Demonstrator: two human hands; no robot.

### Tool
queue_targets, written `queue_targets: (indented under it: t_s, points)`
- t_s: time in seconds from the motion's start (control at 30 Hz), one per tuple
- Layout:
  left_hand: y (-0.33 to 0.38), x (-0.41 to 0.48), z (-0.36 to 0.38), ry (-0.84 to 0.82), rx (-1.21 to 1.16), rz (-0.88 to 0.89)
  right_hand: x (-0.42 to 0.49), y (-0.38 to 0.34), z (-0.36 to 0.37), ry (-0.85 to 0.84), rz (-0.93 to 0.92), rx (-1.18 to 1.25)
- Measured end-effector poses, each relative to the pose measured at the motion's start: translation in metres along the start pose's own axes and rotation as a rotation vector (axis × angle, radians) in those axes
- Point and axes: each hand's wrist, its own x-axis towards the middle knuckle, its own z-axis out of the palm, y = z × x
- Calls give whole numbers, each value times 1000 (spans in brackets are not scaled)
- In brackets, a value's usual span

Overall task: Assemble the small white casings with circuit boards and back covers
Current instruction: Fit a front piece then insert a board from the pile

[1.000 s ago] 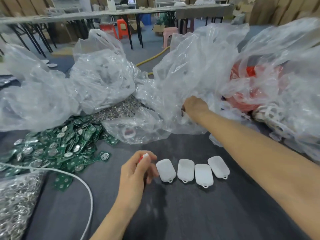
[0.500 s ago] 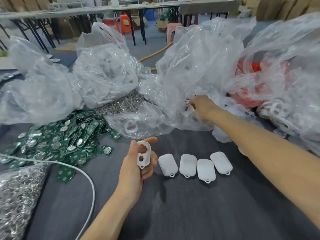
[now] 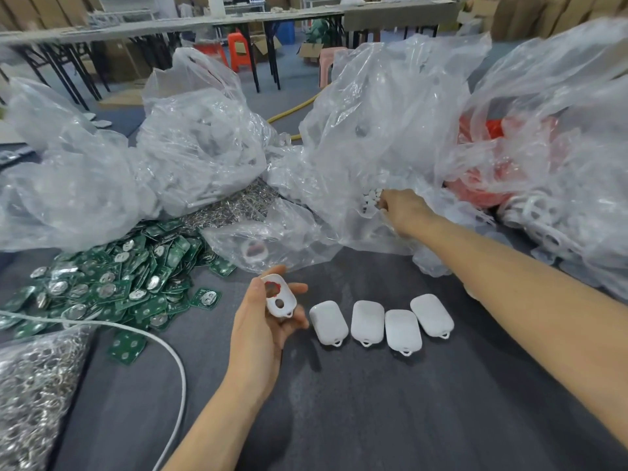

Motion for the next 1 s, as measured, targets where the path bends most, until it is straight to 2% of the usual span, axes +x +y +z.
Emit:
queue_targets:
  t_s: [0.17, 0.3, 0.33, 0.37, 0.43, 0.53, 0.6, 0.7, 1.0]
  points:
    - [1, -1, -1, -16, -23, 10, -13, 1, -13, 245, -27, 343]
    - [2, -2, -3, -1, -2, 46, -64, -16, -47, 774, -131, 778]
    - [1, -2, -4, 6, 18, 58, -83, -20, -51, 832, -157, 928]
    - [0, -2, -4, 11, 39, 68, -103, -26, -49, 821, -174, 1073]
    - [-2, -3, -3, 16, 89, 93, -143, -45, -33, 616, -146, 1295]
    - [-2, -7, -1, 19, 167, 171, -178, -67, 0, 227, -34, 1403]
    - [-3, -12, 0, 3, 224, 199, -185, -71, 15, 98, 62, 1440]
    - [-1, -17, 3, -25, 261, 208, -185, -70, 23, 27, 158, 1549]
    - [-2, -22, 5, -44, 391, 247, -184, -70, 24, -52, 62, 1624]
